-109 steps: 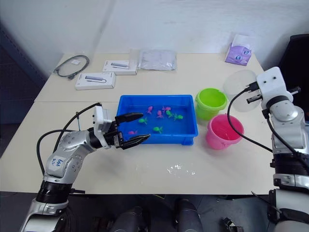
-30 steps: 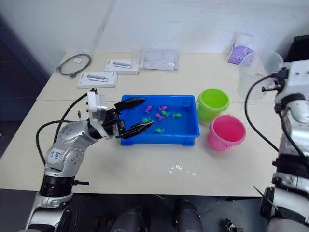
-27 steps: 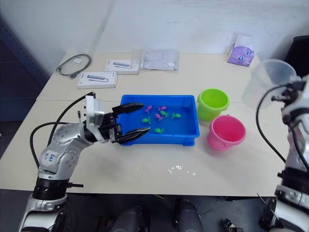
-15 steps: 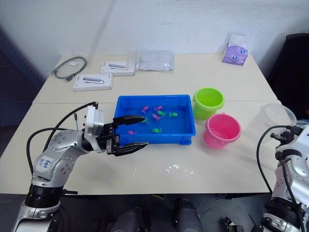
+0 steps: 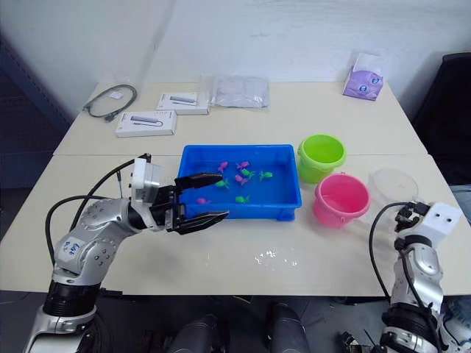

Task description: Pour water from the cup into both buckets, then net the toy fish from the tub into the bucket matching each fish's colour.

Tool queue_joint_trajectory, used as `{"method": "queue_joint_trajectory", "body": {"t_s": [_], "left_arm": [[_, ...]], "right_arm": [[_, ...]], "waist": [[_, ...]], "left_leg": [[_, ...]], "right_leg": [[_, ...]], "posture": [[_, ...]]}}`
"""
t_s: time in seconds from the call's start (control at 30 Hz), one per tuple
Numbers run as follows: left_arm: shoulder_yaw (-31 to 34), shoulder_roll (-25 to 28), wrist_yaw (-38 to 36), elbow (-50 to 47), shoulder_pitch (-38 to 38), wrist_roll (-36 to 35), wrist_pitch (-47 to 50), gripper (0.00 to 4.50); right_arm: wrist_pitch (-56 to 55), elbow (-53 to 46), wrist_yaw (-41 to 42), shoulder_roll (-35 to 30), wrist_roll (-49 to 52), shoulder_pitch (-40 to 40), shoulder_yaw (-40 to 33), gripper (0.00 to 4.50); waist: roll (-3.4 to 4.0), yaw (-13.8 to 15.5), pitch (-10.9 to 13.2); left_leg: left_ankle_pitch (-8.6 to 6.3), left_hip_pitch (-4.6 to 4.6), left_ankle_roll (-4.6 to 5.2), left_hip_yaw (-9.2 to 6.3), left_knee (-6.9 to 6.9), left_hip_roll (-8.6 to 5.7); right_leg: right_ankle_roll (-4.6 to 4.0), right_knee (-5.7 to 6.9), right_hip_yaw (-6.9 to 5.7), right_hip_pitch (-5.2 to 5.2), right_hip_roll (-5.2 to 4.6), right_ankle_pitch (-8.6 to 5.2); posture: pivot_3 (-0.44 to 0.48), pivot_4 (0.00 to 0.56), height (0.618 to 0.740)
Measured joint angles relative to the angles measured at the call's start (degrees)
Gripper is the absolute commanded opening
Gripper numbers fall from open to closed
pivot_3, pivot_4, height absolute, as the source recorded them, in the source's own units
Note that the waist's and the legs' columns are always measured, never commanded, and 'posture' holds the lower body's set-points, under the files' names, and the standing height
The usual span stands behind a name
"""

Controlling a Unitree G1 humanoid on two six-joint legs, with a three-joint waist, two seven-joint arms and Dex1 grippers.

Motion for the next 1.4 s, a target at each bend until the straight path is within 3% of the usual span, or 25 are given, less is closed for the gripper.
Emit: {"method": "queue_joint_trajectory", "body": {"t_s": [0.03,0.07,0.37,0.67,0.8,0.93,1.03,1.2,1.4], "left_arm": [[0.2,0.2,0.0,0.0,0.2,-0.2,0.1,4.5],[0.5,0.5,0.1,0.0,0.5,-0.5,0.3,4.5],[6.0,5.5,-1.0,0.9,8.6,-0.2,-0.8,4.5],[22.1,8.1,3.2,5.7,23.3,3.3,-8.4,4.5],[30.2,6.0,9.3,8.6,28.1,4.1,-10.5,4.5],[37.7,2.7,18.6,10.3,32.9,4.9,-9.9,4.5],[41.2,0.4,27.1,13.0,35.0,9.4,-11.4,4.5],[43.2,-2.3,33.7,13.0,38.1,10.9,-11.0,4.5],[41.4,-1.5,41.8,4.6,33.6,6.7,6.0,4.5]], "right_arm": [[1.0,-1.6,0.2,0.0,0.3,1.5,0.0,4.35],[2.4,-4.8,0.4,0.1,0.8,4.0,0.1,4.44],[15.3,-26.2,4.5,-0.3,8.5,21.0,-0.3,4.44],[2.7,-46.9,38.1,-12.0,19.7,32.5,-2.4,4.44],[1.2,-48.6,45.3,-14.3,22.2,31.0,0.1,4.44],[-4.2,-47.6,52.9,-14.2,20.8,27.2,7.8,4.44],[-11.1,-43.6,57.5,-11.3,16.1,24.8,15.8,4.44],[-16.2,-39.5,60.1,-9.1,13.3,24.8,22.4,4.44],[-16.3,-40.1,58.1,-9.2,13.4,20.1,24.9,4.44]], "waist": [[0.0,0.0,0.0],[0.02,0.0,0.0],[0.04,-0.1,0.0],[-0.06,0.0,0.0],[-0.71,0.3,0.0],[-0.84,0.2,0.0],[-0.98,0.4,-0.1],[-1.02,1.2,-0.1],[-1.02,1.7,-0.1]], "left_leg": [[0.0,0.0,0.0,0.0,0.0,0.0],[0.0,-0.01,0.0,-0.02,0.0,0.01],[-0.1,0.0,0.01,0.05,-0.04,0.08],[-0.57,0.4,0.12,0.23,-0.07,0.25],[-0.74,0.49,0.29,0.25,-0.06,0.29],[-0.91,0.55,0.36,0.28,-0.06,0.34],[-0.95,0.57,0.27,0.3,-0.07,0.39],[-1.01,0.58,0.04,0.42,-0.07,0.4],[-1.3,0.65,0.09,0.4,-0.06,0.43]], "right_leg": [[0.0,0.0,0.0,0.0,-0.01,0.0],[0.0,0.0,0.0,-0.01,-0.01,0.0],[-0.06,-0.06,0.11,-0.02,0.0,-0.03],[-0.12,-0.15,0.19,0.1,0.13,-0.09],[-0.15,-0.23,0.16,0.19,0.02,-0.1],[-0.18,-0.29,0.14,0.2,-0.01,-0.12],[-0.24,-0.3,0.06,0.2,0.01,-0.15],[-0.26,-0.32,0.11,0.16,-0.04,-0.16],[-0.35,-0.19,0.09,0.15,-0.04,-0.21]], "posture": [[0.0,0.15,0.74],[0.0,0.15,0.74],[0.0,0.15,0.74],[0.0,0.15,0.74],[0.0,0.15,0.74],[0.0,0.15,0.74],[0.0,0.15,0.74],[0.0,0.15,0.74],[0.0,0.15,0.74]]}}
